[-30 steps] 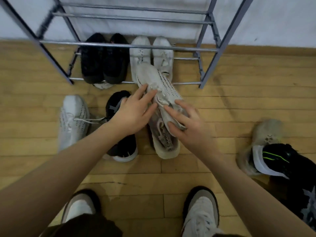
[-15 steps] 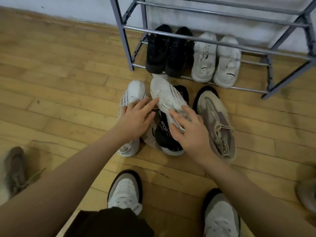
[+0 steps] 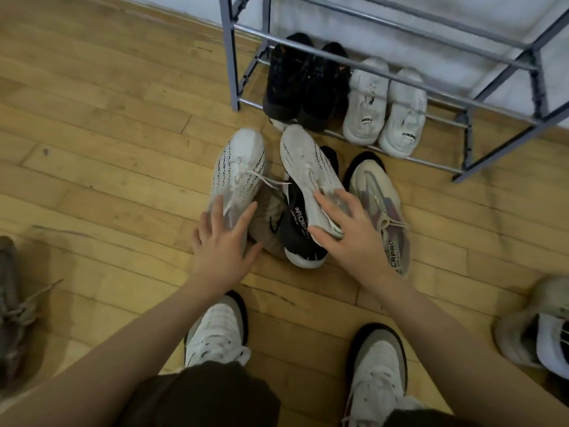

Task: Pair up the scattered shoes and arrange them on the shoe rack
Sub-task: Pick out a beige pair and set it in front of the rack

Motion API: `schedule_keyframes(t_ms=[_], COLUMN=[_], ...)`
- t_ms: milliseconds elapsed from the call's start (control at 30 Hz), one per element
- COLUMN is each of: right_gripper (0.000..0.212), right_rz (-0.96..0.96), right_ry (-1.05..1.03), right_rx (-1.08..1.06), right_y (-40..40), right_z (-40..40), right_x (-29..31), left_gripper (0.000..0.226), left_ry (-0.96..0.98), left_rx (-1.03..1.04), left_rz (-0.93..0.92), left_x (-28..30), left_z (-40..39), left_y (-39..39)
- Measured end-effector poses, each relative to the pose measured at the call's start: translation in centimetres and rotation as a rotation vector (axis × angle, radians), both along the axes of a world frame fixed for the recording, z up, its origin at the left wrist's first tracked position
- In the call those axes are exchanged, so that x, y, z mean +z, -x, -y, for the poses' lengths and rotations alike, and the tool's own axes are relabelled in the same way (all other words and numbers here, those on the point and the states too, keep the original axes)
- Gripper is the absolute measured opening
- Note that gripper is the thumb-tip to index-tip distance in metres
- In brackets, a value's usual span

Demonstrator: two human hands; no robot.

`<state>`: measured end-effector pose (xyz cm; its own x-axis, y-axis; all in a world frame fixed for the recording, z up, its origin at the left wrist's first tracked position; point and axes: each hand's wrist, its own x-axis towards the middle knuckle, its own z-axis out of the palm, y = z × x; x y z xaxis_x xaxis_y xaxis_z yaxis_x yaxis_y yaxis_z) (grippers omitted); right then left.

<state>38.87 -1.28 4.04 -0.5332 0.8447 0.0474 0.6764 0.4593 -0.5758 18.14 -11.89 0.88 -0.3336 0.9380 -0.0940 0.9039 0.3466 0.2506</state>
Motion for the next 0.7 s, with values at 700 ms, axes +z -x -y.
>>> schedule_keyframes(t_ms=[700], right_gripper=[0.046], right_rz=[-0.176], right_ry=[-0.02], right_rx=[-0.123], right_y=[1.5], right_z=[0.1], right_x=[4.0], left_gripper=[0.052], left_ry=[-0.368], left_rx=[0.111], left_rz=[0.178], left_x=[4.5], left_z=[-0.8], left_y=[1.1])
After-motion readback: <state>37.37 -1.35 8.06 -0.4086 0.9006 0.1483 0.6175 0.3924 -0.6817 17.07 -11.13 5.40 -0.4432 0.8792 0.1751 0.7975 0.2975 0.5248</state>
